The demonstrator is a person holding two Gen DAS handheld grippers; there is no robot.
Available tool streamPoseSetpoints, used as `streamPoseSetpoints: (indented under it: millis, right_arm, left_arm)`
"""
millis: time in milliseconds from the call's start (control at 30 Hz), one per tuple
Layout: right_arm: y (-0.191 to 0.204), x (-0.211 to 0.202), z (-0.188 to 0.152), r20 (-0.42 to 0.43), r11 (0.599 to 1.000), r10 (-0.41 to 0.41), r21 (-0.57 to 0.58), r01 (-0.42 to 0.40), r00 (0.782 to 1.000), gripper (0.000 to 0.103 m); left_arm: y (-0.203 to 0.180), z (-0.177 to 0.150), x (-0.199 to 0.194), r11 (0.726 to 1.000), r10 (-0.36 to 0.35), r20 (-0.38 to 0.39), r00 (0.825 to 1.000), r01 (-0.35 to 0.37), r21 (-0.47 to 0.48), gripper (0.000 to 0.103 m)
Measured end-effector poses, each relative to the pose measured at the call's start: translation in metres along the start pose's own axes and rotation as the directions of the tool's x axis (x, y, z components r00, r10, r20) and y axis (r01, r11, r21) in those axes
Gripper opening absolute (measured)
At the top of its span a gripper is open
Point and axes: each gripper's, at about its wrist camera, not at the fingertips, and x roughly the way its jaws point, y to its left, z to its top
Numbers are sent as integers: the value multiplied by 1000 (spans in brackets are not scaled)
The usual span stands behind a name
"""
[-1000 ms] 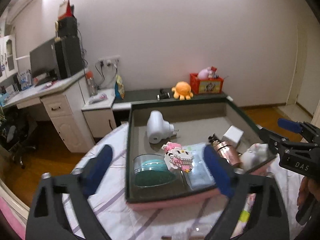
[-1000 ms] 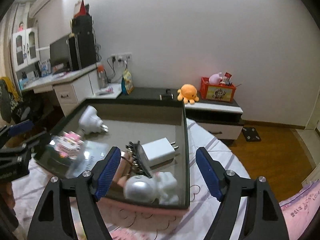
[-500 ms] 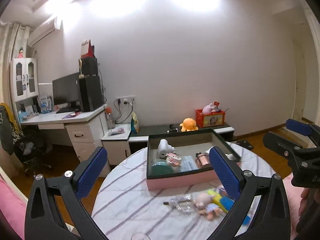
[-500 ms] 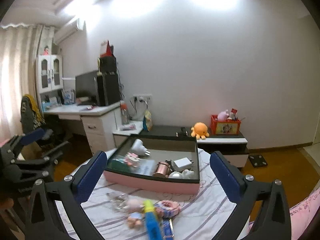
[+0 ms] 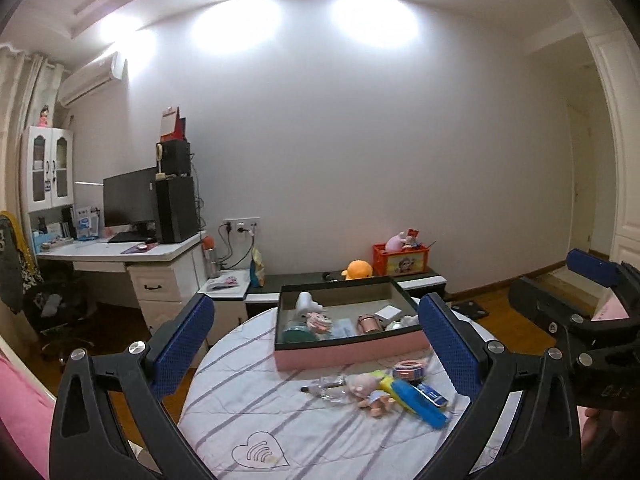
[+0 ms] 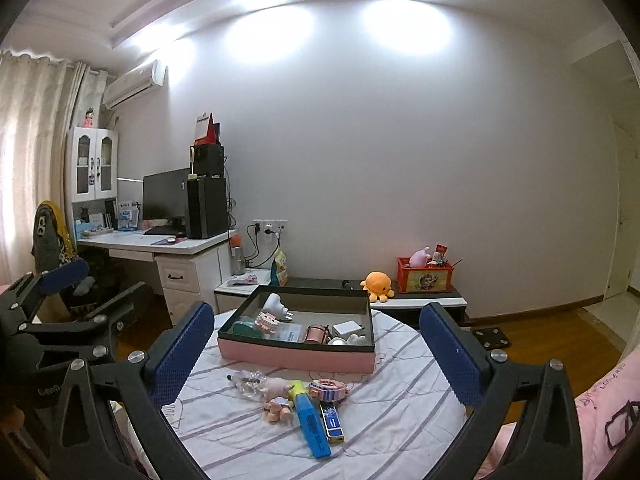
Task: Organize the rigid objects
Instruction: 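Move both tools back toward the items left on the bed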
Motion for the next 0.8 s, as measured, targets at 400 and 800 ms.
streamPoseSetpoints:
  millis: [400,800]
  right_arm:
    - [3,-16,-1,27,1000,-14,-4,14,1000,103]
    - [2,-14,-7,-1,1000,-25,-1,25,1000,103]
  left_arm:
    - [-1,1,-16,1000,12,22,1000,-12,4,103]
    - [2,-10,-1,1000,23,-23,999,-23,5,103]
